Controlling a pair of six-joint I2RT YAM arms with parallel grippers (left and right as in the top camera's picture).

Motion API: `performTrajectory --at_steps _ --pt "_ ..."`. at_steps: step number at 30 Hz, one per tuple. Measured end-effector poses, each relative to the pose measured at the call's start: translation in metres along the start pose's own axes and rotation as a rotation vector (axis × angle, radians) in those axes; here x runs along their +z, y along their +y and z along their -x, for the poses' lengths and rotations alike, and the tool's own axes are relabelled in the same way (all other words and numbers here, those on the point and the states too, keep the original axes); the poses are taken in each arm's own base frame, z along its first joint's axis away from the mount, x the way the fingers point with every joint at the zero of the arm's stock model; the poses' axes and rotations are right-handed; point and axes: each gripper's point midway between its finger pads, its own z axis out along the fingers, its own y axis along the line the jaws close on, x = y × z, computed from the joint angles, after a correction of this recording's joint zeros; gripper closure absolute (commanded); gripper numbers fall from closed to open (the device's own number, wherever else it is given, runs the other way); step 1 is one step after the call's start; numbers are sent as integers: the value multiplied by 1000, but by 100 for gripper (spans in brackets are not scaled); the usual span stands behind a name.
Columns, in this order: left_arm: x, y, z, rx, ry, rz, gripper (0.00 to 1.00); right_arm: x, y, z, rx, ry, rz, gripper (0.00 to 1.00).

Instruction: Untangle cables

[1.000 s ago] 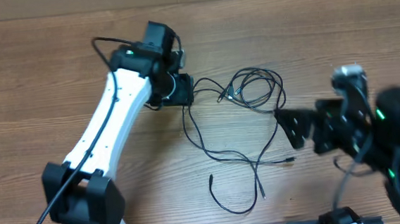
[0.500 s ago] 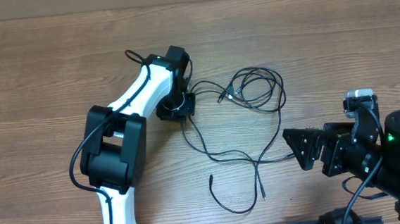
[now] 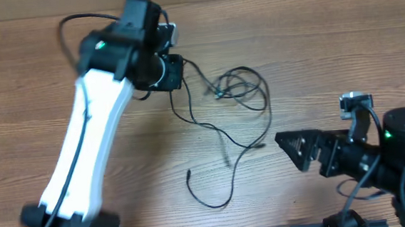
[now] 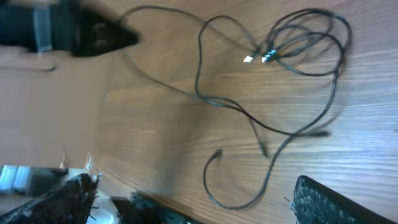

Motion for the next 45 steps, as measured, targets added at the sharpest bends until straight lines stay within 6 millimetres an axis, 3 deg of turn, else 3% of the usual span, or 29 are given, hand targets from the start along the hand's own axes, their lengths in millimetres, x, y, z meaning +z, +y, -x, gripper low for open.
performTrajectory --at_steps 3,6,7,8,13,14,17,20,26,28,34,39,43,44,45 --pt "-36 -13 6 27 -115 -49 96 31 -10 8 99 -12 30 5" --pt "-51 -24 15 50 -193 -99 96 74 -13 11 128 13 105 9" --pt "-54 -28 18 56 -206 -116 96 90 -17 3 137 57 105 9" --pt "-55 -31 21 62 -219 -133 96 103 -14 4 117 52 135 9" --pt "-61 -50 31 98 -261 -236 96 191 10 -29 28 203 207 6" --pt "-62 -52 32 111 -265 -245 96 207 9 -33 18 210 195 0" --pt "-63 -55 31 157 -270 -257 96 242 -10 -32 -53 185 130 0" --pt "-75 -57 27 249 -303 -251 96 246 -13 -14 -201 94 116 0" --pt "-129 -58 18 364 -459 -197 96 246 -13 11 -591 -32 98 0" --pt "-138 -59 15 374 -480 -194 96 245 -12 22 -671 -87 73 0" --pt "-140 -61 20 380 -501 -196 96 237 13 57 -839 -279 91 0" --pt "-141 -61 21 383 -508 -197 96 241 33 48 -896 -272 226 0" --pt "-141 -61 21 389 -505 -195 96 245 40 41 -918 -262 288 14" --pt "-140 -61 20 388 -502 -195 96 246 42 42 -922 -269 297 12" --pt "-139 -60 18 390 -495 -195 96 248 42 42 -928 -275 304 5"
